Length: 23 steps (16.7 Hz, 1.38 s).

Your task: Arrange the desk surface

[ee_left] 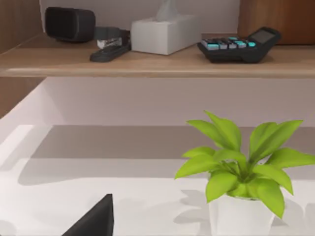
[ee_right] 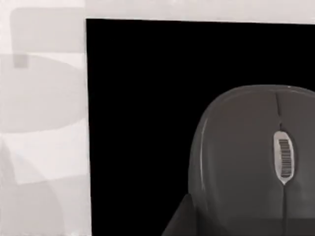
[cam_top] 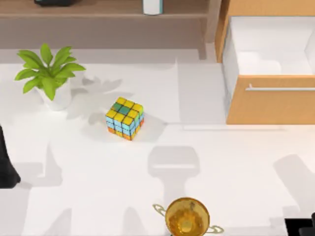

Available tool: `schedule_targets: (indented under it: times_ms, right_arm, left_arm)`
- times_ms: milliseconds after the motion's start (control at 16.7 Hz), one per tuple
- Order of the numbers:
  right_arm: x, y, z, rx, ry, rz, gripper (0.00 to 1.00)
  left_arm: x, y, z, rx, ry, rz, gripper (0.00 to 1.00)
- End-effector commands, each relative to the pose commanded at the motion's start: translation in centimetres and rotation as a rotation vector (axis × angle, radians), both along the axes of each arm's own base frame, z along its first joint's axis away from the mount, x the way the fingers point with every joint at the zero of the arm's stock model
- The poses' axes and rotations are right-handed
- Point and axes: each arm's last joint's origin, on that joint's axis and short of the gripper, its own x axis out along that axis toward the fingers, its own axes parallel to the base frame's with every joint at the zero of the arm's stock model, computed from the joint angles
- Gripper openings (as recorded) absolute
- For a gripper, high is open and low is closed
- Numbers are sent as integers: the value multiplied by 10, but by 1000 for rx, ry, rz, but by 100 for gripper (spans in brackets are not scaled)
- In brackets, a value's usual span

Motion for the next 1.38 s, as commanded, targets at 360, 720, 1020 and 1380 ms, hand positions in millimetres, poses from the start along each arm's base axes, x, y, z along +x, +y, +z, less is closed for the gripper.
schedule_targets:
  times_ms: [360,720,1020,1380]
  right_arm:
    - [-2,-1,-4,-9,25,0,0]
    - [-2,-1,-4,-9,25,0,45]
    - [-2,-1,-4,-9,25,0,83]
    - [-2,-1,-4,-9,25,0,100]
  left_arm:
    - [0,0,0,0,0,0,100]
    - [0,0,0,0,0,0,100]
    - [0,0,0,0,0,0,100]
    - [0,0,0,0,0,0,100]
